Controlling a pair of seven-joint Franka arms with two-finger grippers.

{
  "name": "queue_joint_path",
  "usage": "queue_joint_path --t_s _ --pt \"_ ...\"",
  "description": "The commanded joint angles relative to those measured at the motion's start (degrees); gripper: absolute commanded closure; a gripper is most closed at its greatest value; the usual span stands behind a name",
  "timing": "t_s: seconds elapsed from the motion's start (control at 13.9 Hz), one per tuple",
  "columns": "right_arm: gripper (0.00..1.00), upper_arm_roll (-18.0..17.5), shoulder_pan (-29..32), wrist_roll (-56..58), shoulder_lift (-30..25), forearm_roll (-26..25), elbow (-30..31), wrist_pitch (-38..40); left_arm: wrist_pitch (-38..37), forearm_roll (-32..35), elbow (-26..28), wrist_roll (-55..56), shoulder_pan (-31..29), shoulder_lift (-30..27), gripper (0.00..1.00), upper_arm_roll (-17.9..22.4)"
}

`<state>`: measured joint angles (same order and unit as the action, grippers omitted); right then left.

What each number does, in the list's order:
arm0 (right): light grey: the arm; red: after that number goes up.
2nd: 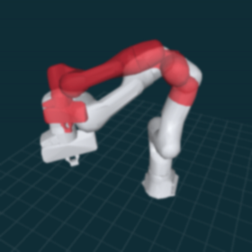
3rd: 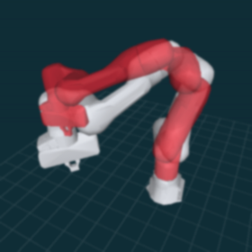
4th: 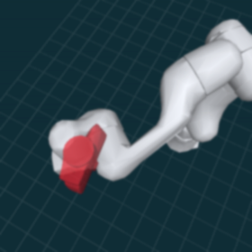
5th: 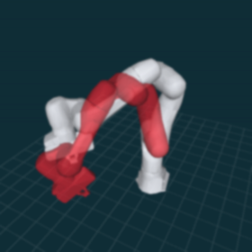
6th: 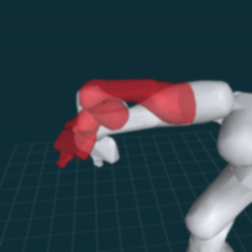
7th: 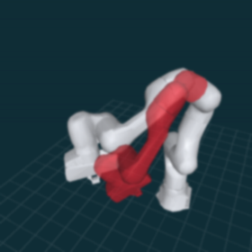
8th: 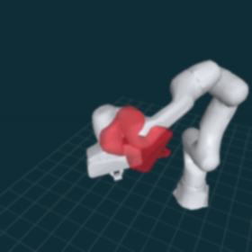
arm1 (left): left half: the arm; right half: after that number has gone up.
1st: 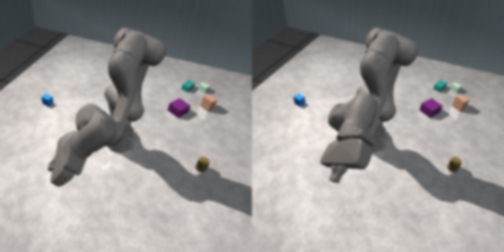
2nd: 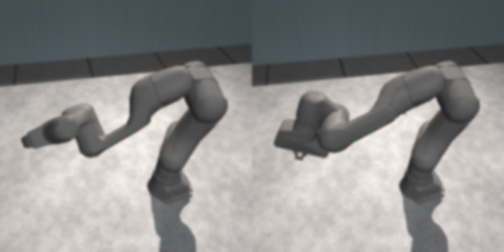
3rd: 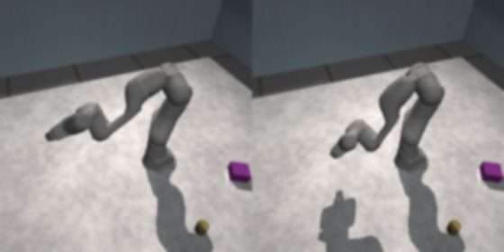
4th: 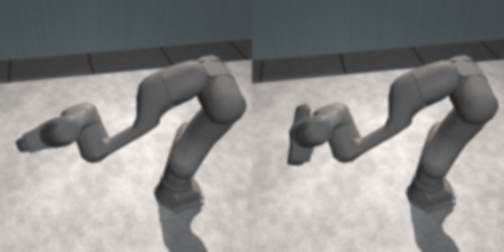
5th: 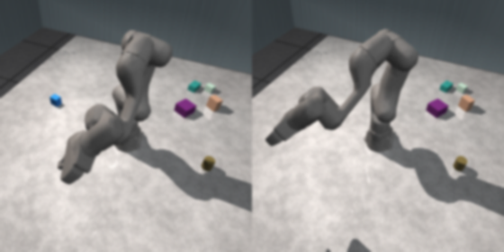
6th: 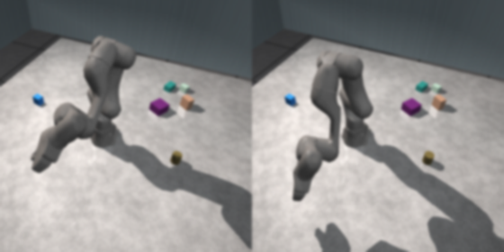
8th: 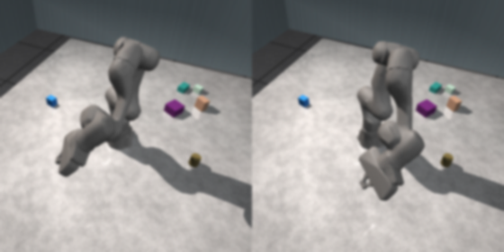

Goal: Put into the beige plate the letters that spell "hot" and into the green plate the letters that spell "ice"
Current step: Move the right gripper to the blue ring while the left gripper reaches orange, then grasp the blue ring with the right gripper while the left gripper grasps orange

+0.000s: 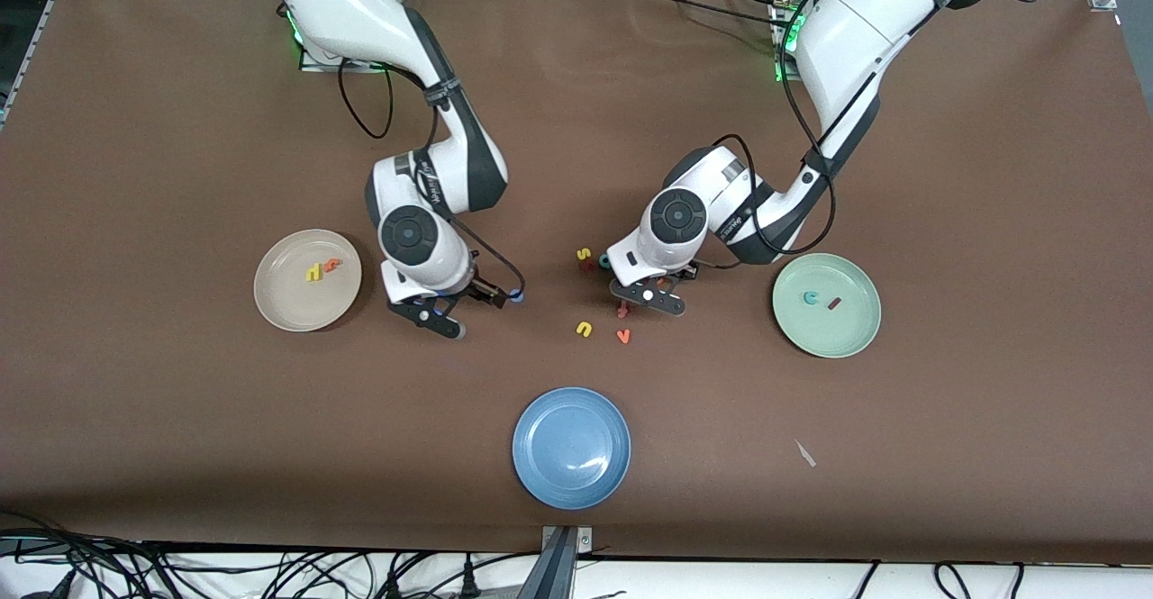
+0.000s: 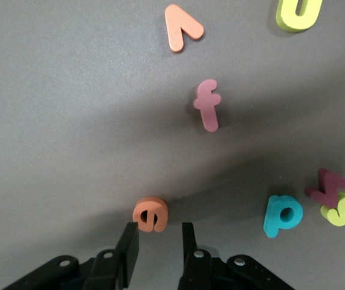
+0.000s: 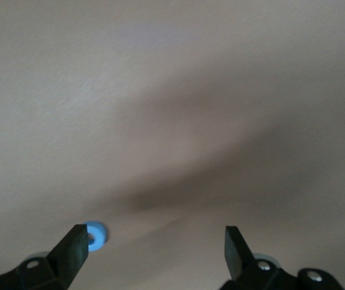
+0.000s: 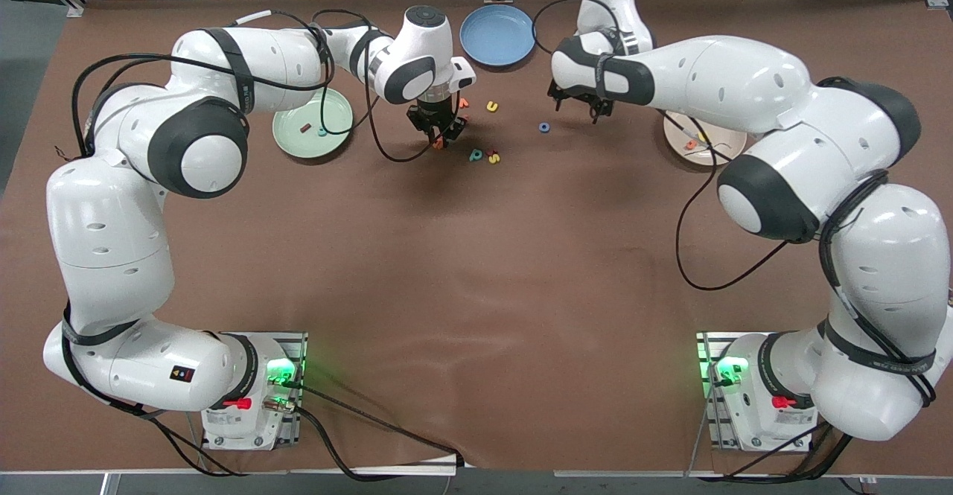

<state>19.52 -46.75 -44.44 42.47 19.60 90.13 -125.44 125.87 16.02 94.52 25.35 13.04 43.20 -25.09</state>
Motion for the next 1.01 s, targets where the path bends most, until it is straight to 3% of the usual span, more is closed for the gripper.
queue_joint_path --t_s 0.0,0.43,0.86,0.93 --pt "0.0 -1.4 -0.5 -2.1 2.3 1.1 -3.6 0.6 0.7 1.9 -0.7 -0.7 0.2 0.8 0.66 0.2" --pt "0.0 -3.4 -0.6 -1.5 4.2 1.1 -4.3 -2.3 1.6 3.9 -0.2 -0.4 0.3 1.1 0.53 0.5" --pt "0.0 -4.1 -0.6 -1.0 6.8 0.7 -6.9 -3.3 3.1 4.0 -0.2 -0.2 0.2 2.2 0.54 0.6" --pt "0.02 -4.1 -0.6 -1.0 7.1 0.6 -6.8 -3.3 3.1 4.1 0.0 -0.1 0.1 2.2 0.58 0.6"
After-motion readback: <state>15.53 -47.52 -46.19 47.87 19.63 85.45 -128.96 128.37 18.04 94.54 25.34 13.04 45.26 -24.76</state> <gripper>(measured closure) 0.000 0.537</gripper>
